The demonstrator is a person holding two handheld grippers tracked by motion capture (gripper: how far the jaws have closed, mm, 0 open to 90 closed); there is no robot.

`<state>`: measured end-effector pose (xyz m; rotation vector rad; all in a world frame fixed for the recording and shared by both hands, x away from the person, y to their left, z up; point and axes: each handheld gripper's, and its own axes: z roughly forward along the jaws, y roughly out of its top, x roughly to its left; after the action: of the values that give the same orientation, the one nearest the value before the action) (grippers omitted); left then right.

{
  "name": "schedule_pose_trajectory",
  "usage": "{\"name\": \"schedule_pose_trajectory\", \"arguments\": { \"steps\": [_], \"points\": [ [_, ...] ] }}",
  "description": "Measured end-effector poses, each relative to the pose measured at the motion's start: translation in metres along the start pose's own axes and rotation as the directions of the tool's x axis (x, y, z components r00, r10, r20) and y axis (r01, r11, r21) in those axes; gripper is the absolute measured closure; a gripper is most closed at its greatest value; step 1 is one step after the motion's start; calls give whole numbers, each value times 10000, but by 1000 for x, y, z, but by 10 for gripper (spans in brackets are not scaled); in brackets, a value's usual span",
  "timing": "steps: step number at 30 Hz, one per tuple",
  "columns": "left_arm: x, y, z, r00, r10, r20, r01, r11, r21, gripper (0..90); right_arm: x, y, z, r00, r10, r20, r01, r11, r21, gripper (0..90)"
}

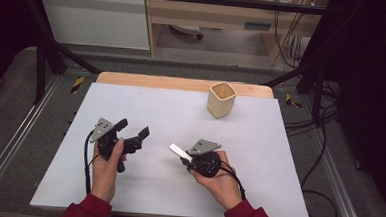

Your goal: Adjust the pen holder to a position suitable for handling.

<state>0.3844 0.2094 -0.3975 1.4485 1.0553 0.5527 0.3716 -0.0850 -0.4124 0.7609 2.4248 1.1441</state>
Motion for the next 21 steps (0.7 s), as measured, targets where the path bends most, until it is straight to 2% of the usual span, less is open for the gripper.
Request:
{"name": "schedule_pose_trajectory", "arguments": {
  "steps": [2, 6, 8, 11, 14, 19, 21],
  "points": [
    [0, -3, -2, 10000, -48, 87, 47, 10000, 67, 55, -2, -1, -5, 9999, 82, 68, -79, 9994, -337, 673],
    [4, -13, -5, 9995, 250, 178, -258, 9987, 434, 54, -6, 2, -15, 9989, 218, 406, -173, 9940, -1082, 673],
    [8, -16, -6, 9997, 91, 214, -103, 9982, 595, 54, -9, 3, -18, 9978, 387, 535, -309, 9898, -1392, 673],
    [8, -15, -7, 9990, -191, 402, 168, 9983, 566, 46, -14, 1, -20, 9963, 643, 570, -532, 9826, -1779, 673],
    [3, -14, -6, 9983, -98, 571, 63, 9981, 612, 41, -14, -1, -20, 9956, 681, 649, -551, 9813, -1842, 674],
    [-3, -12, -7, 9973, -38, 729, -7, 9981, 613, 41, -12, 1, -19, 9956, 461, 811, -298, 9811, -1912, 674],
    [-5, -11, -7, 9964, -101, 846, 36, 9970, 770, 41, -11, 1, -19, 9951, 412, 899, -227, 9800, -1977, 674]
  ]
}}
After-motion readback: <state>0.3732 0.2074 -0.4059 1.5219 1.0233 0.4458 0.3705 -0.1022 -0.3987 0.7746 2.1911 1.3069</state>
